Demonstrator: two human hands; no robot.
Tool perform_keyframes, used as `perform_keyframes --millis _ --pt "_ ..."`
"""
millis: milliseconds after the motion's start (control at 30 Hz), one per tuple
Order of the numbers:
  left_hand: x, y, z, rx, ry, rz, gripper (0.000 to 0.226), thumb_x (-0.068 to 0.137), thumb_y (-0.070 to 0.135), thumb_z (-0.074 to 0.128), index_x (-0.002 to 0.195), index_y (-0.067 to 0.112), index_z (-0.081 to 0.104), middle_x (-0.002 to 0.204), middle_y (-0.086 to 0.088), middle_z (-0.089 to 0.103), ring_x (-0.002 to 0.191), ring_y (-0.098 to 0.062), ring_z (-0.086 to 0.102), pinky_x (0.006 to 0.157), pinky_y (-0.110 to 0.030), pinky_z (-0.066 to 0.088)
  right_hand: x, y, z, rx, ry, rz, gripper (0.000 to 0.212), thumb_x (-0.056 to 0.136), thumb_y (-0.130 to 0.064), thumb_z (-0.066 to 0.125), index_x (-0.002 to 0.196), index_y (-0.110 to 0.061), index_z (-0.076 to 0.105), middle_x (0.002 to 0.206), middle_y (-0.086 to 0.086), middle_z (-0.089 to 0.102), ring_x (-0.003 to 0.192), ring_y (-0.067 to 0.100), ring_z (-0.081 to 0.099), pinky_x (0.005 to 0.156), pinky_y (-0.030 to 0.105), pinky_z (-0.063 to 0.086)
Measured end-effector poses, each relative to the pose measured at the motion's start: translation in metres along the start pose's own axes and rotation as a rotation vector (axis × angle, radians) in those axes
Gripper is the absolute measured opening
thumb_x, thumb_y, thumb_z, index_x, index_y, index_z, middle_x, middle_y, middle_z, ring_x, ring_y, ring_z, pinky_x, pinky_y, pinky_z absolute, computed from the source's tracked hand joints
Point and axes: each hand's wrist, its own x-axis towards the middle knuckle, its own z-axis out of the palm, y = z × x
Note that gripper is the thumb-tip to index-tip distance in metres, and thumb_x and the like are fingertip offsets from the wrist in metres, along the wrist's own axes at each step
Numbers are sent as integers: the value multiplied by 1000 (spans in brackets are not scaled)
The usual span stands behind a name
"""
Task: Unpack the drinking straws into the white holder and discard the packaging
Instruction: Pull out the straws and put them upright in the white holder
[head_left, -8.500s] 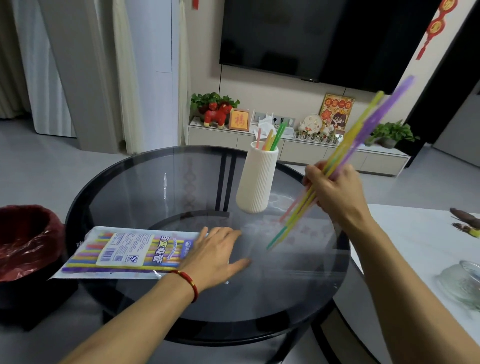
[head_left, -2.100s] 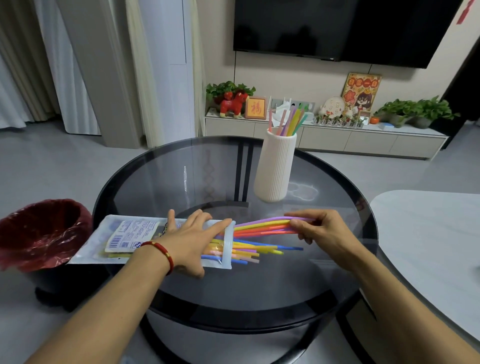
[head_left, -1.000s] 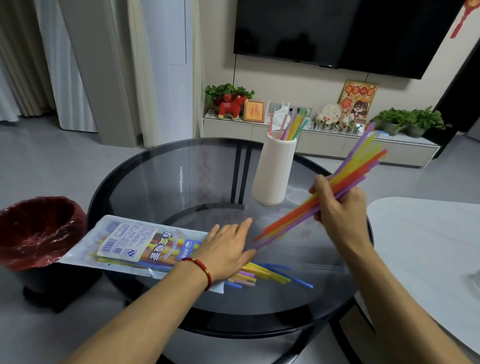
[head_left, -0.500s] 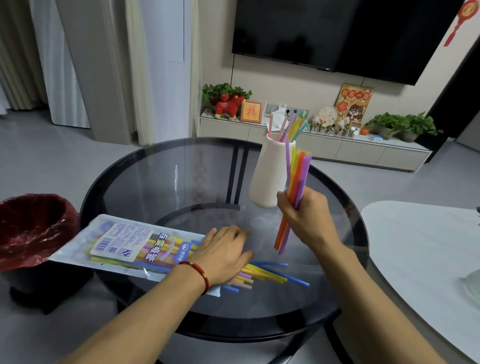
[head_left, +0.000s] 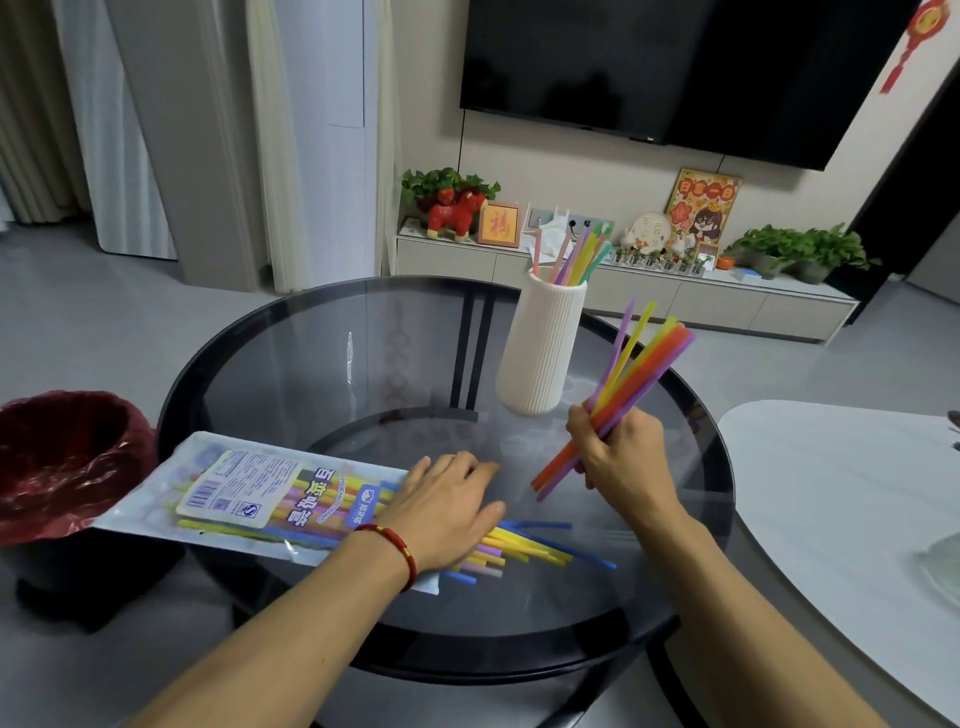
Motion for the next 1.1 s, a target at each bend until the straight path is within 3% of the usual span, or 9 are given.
perform_keyframes --millis 67,200,300,467,633,767,867,967,1100 --pt "-1 0 1 -4 -3 0 56 101 50 35 151 24 31 146 0 42 137 -21 37 119 -49 25 0 3 -3 21 19 36 32 102 -26 62 79 -4 68 57 8 68 43 17 67 44 25 57" --pt "2 1 1 -35 33 -6 53 101 47 37 148 22 36 140 -3 46 132 -23 40 115 -46 29 1 2 -6 46 111 93 33 100 -23 60 74 -7 72 47 4 67 38 14 65 43 17 52" --pt "9 3 -3 -90 115 4 46 102 39 40 143 19 44 133 -6 49 127 -25 42 112 -41 30 8 -10 -9 258 288 154 25 92 -24 61 72 -16 73 52 5 70 42 18 68 45 20 54" --pt "14 10 -10 -92 346 -9 31 99 27 43 124 16 59 117 -5 59 115 -23 49 104 -36 37 48 -39 -20 604 501 246 20 87 -18 62 72 -12 73 52 1 70 44 16 66 46 27 56" --pt "12 9 -15 -33 404 -99 28 93 27 45 116 21 60 111 1 60 111 -20 49 97 -36 40 107 -70 -33 634 644 187 15 86 -23 64 76 -12 66 57 -2 71 43 16 67 46 29 58" --pt "15 5 -21 -53 392 -158 30 91 25 44 118 23 58 117 2 59 116 -20 46 96 -36 40 141 -81 -26 412 667 66 30 89 -29 58 81 -3 70 65 12 72 47 19 71 45 30 58" --pt "15 6 -26 -98 385 -193 31 89 22 47 117 22 58 120 1 57 119 -20 44 97 -36 41 155 -83 -19 185 611 33 39 89 -32 53 74 0 71 58 14 71 43 18 68 48 32 59" --pt "14 8 -28 -127 395 -208 31 87 20 49 117 21 58 120 0 54 121 -20 41 98 -35 41 165 -86 -13 -52 389 29 36 91 -27 56 75 2 71 61 14 72 48 19 70 50 35 62" --pt "12 6 -29 -159 402 -215 32 88 19 52 119 22 57 123 1 52 121 -19 40 99 -32 41 177 -98 -12 -139 65 146 26 95 -23 69 96 3 73 81 18 77 66 30 77 67 45 67"
